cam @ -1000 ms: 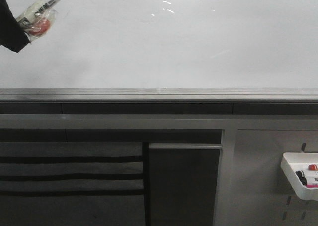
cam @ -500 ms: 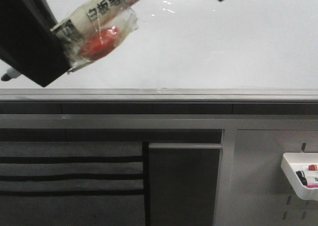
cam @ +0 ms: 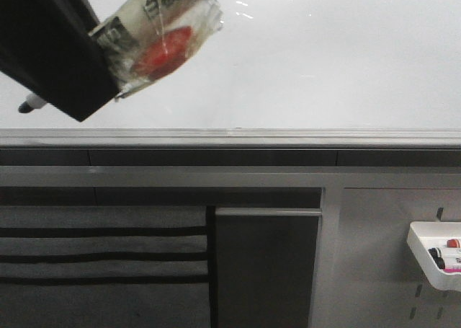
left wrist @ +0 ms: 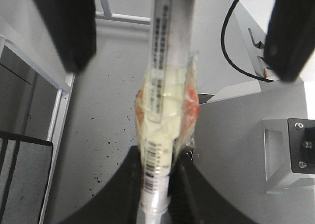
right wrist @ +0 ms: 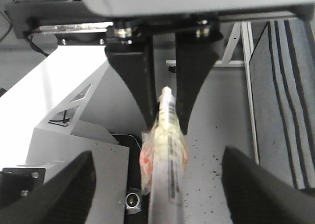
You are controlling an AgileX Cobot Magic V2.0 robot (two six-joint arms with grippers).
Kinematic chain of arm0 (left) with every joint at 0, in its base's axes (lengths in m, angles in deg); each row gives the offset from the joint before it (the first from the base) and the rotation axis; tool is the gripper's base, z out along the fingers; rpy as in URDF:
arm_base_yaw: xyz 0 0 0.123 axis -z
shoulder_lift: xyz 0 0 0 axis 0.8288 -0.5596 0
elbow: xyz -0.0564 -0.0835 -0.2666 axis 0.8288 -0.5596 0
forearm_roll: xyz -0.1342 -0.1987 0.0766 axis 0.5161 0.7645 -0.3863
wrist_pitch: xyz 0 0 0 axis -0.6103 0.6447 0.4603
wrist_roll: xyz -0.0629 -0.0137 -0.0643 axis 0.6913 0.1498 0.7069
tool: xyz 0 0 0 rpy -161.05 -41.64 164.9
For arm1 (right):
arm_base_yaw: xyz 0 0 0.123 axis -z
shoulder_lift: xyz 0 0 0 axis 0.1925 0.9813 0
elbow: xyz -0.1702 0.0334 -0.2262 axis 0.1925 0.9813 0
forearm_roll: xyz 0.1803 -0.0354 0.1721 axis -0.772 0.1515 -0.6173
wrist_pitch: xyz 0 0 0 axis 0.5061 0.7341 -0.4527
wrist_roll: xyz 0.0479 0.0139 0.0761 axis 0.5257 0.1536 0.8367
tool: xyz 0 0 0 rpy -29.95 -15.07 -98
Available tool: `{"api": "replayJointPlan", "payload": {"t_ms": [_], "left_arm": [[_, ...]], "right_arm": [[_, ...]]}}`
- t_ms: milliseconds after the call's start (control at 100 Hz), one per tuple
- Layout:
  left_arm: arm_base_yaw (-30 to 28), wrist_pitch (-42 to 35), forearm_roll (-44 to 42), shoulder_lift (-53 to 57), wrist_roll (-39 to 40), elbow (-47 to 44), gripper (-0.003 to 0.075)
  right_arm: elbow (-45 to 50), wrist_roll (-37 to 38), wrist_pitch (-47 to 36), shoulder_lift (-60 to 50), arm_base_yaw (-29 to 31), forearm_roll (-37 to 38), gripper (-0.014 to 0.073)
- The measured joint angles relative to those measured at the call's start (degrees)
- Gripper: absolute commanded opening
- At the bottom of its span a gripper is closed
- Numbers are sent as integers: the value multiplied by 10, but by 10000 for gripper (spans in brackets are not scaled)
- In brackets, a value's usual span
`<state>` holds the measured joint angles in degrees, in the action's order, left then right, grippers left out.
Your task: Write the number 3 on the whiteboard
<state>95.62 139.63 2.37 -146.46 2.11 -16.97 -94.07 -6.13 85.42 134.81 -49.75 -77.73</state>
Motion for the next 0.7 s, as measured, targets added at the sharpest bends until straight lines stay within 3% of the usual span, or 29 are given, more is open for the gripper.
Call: {"api": "replayJointPlan", "payload": {"t_ms": [270, 520, 700], "left_arm": [[0, -1, 0, 0, -6, 0, -18], [0, 0, 0, 0, -7, 0, -18], [0, 2, 4, 0, -5, 0, 10]], "right_arm": [[0, -19, -4, 3, -1, 0, 270], [0, -20, 5, 3, -1, 0, 43], [0, -20, 1, 3, -1, 2, -5]]}}
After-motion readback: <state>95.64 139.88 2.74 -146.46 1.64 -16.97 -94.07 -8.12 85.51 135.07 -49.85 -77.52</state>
